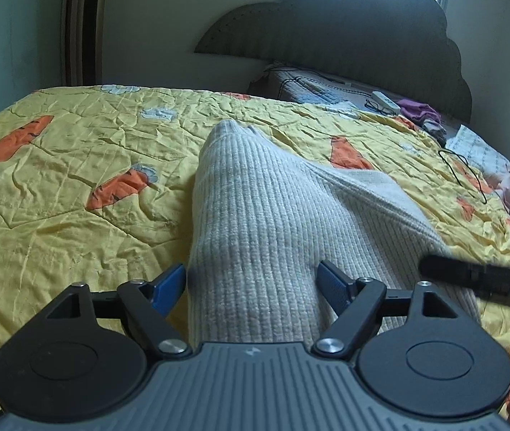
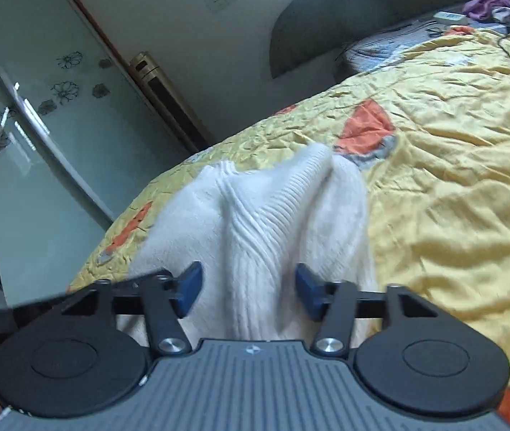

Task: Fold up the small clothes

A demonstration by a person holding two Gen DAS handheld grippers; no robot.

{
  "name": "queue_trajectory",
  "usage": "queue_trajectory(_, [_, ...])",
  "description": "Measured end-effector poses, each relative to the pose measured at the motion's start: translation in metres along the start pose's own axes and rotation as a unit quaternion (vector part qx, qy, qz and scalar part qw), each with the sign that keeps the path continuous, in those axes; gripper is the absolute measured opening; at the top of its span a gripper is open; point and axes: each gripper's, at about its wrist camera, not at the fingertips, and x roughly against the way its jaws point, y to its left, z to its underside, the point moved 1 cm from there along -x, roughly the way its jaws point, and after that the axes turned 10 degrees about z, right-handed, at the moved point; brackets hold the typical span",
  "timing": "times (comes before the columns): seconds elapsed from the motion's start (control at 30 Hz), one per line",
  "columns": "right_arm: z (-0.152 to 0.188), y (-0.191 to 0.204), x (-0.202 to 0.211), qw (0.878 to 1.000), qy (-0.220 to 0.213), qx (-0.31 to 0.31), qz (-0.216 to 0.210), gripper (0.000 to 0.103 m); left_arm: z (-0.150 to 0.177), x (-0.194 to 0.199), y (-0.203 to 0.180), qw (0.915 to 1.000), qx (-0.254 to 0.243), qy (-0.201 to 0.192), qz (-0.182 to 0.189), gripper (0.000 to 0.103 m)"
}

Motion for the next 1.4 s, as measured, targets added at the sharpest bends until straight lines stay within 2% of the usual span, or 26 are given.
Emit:
queue_trajectory(0.07, [-0.010,0.003,-0.011,1.000,0.008,0.006,0.000,0.071,0.002,0.000,-0.001,1.0000,-0.004,-0.004,-0.004,0.080])
queue_trajectory(0.1, [-0.013,0.004,-0.016,1.000,0.012,0.010,0.002,0.067,0.003,0.001,-0.002,1.0000,-0.007,-0.005,-0.005,0.081])
queue_trajectory(0.17, [-0.018,0.007,-0.027,0.999,0.019,0.026,0.019,0.049,0.004,0.001,-0.003,0.9999,-0.009,-0.007,-0.007,0.081])
queue_trajectory(0.2, [-0.019,0.007,-0.030,0.999,0.019,0.033,0.031,0.033,0.004,0.001,-0.002,0.9999,-0.010,-0.007,-0.008,0.081])
queue_trajectory(0.3, [-0.020,0.003,-0.034,0.998,0.006,0.041,0.040,0.024,0.005,0.000,-0.002,0.9999,-0.013,-0.008,-0.007,0.081])
queue_trajectory(0.43, [-0.019,-0.005,-0.042,0.998,-0.003,0.046,0.046,0.023,0.006,-0.003,-0.004,0.9998,-0.017,-0.009,-0.009,0.082])
queue_trajectory(0.47, [-0.018,-0.008,-0.045,0.998,0.000,0.042,0.047,0.029,0.006,-0.004,-0.005,0.9997,-0.019,-0.010,-0.011,0.082])
queue_trajectory(0.53, [-0.018,-0.012,-0.043,0.999,0.007,0.036,0.037,0.032,0.007,-0.003,-0.005,0.9997,-0.021,-0.010,-0.012,0.082])
queue_trajectory(0.6, [-0.020,-0.011,-0.035,0.998,-0.001,0.035,0.047,0.037,0.008,-0.002,-0.004,0.9996,-0.022,-0.011,-0.010,0.083])
queue_trajectory(0.67, [-0.020,-0.004,-0.020,0.995,-0.040,0.048,0.082,0.051,0.007,0.000,-0.003,0.9997,-0.021,-0.010,-0.008,0.083])
queue_trajectory(0.73, [-0.023,0.005,-0.004,0.987,-0.093,0.066,0.109,0.050,0.002,0.004,-0.002,0.9996,-0.024,-0.015,-0.007,0.084])
queue_trajectory(0.77, [-0.026,0.010,0.000,0.985,-0.107,0.080,0.107,0.050,-0.001,0.007,-0.002,0.9993,-0.027,-0.023,-0.012,0.084])
queue_trajectory(0.83, [-0.030,0.021,-0.003,0.985,-0.099,0.114,0.087,0.050,-0.009,0.009,-0.002,0.9983,-0.036,-0.038,-0.026,0.084])
queue_trajectory(0.9, [-0.030,0.030,-0.019,0.984,-0.063,0.144,0.088,0.052,-0.014,0.003,-0.002,0.9985,-0.042,-0.026,-0.023,0.084])
queue_trajectory(0.97, [-0.024,0.029,-0.045,0.980,-0.016,0.168,0.109,0.052,-0.012,-0.010,0.002,0.9992,-0.040,0.008,-0.002,0.084])
queue_trajectory(1.0, [-0.020,0.027,-0.051,0.977,-0.013,0.176,0.123,0.056,-0.009,-0.012,0.005,0.9994,-0.031,0.011,0.013,0.084])
queue_trajectory(1.03, [-0.019,0.024,-0.049,0.976,-0.017,0.173,0.134,0.070,-0.007,-0.010,0.008,0.9993,-0.025,0.009,0.027,0.084])
queue_trajectory(1.07, [-0.019,0.019,-0.044,0.978,-0.018,0.158,0.133,0.077,-0.007,-0.007,0.013,0.9990,-0.023,0.006,0.037,0.084])
queue_trajectory(1.13, [-0.024,0.004,-0.032,0.987,-0.024,0.122,0.103,0.100,-0.007,-0.002,0.027,0.9977,-0.015,0.002,0.066,0.085])
queue_trajectory(1.2, [-0.029,-0.015,-0.027,0.992,-0.008,0.090,0.085,0.102,-0.012,-0.003,0.045,0.9951,0.013,0.012,0.098,0.090])
queue_trajectory(1.27, [-0.031,-0.035,-0.033,0.996,0.034,0.055,0.056,0.102,-0.015,-0.009,0.063,0.9883,0.060,0.031,0.137,0.092])
queue_trajectory(1.33, [-0.030,-0.053,-0.041,0.997,0.071,0.004,0.004,0.102,-0.017,-0.019,0.077,0.9760,0.102,0.055,0.185,0.092])
queue_trajectory(1.4, [-0.025,-0.064,-0.053,0.993,0.107,-0.040,-0.042,0.102,-0.016,-0.030,0.085,0.9637,0.125,0.079,0.223,0.092])
